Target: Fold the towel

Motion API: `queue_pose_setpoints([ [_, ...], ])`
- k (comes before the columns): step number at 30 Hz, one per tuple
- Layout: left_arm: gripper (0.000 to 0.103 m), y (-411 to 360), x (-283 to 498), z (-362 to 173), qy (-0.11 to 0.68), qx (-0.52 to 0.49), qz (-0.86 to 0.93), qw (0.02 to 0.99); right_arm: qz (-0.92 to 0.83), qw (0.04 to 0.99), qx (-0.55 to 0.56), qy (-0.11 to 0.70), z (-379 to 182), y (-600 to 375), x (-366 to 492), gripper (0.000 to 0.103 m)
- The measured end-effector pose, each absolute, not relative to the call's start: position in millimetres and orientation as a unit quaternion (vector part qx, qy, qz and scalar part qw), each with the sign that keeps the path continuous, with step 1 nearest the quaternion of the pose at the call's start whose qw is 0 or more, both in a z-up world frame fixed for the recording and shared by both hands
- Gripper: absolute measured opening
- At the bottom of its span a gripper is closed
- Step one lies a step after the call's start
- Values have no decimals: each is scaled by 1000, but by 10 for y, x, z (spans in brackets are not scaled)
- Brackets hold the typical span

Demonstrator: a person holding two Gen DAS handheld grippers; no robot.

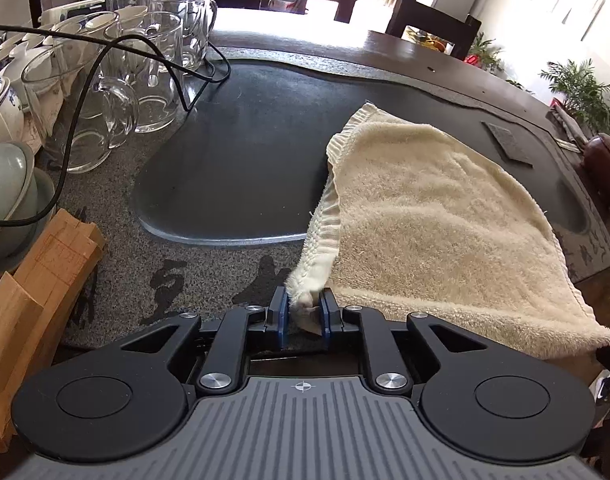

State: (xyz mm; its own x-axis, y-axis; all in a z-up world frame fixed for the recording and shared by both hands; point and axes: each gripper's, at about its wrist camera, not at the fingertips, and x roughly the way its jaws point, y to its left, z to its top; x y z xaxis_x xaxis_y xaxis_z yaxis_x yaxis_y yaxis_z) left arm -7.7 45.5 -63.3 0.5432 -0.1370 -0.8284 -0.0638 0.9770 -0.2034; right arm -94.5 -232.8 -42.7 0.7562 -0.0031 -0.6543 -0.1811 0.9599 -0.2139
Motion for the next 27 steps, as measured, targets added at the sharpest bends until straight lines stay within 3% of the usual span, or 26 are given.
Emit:
queue_pose_setpoints([
  [18,21,548,-23,-745,487,-134,-13,863,49,926,-135,350,-440,-2324,-944,6],
  [27,9,607,-10,-736,484,-145,-14,863,46,926,-132,352,-442,-2336,-943,6],
])
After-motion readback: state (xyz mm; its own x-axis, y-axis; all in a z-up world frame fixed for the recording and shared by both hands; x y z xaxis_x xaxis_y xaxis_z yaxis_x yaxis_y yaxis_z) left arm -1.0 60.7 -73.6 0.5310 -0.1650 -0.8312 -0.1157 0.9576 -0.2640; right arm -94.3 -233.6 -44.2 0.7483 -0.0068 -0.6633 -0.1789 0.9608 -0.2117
